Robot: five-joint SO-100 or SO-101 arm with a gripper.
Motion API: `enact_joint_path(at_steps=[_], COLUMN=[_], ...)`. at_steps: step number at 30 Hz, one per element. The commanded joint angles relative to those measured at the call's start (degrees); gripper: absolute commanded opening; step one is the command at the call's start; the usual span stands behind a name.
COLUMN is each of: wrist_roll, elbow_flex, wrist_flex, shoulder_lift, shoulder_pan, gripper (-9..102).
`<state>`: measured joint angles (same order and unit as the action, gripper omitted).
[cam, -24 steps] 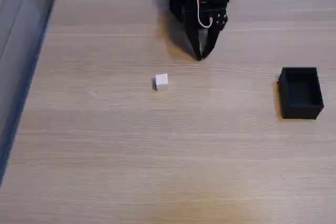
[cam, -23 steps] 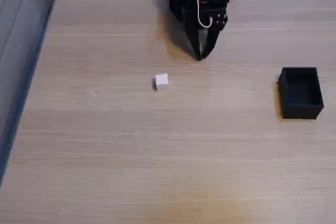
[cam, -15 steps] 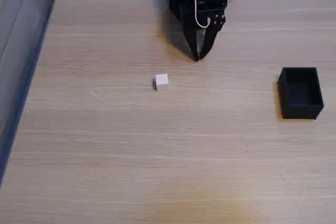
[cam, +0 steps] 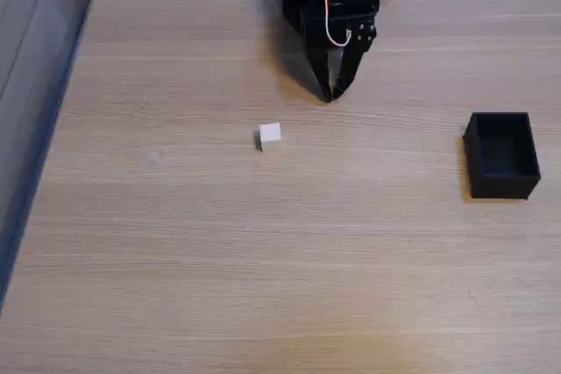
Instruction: Pick a white block and place it in the black box.
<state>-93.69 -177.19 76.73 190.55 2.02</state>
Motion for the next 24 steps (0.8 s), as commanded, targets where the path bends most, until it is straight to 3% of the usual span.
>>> enact_joint_path(at_steps=[1,24], wrist_roll=[-0.7,0.1], elbow_flex=[-0.7,-0.8], wrist_flex=[0.2,0.3], shoulder_lift=[0.4,0.4], shoulder_pan=[-0.4,-0.9], gripper=[0,0])
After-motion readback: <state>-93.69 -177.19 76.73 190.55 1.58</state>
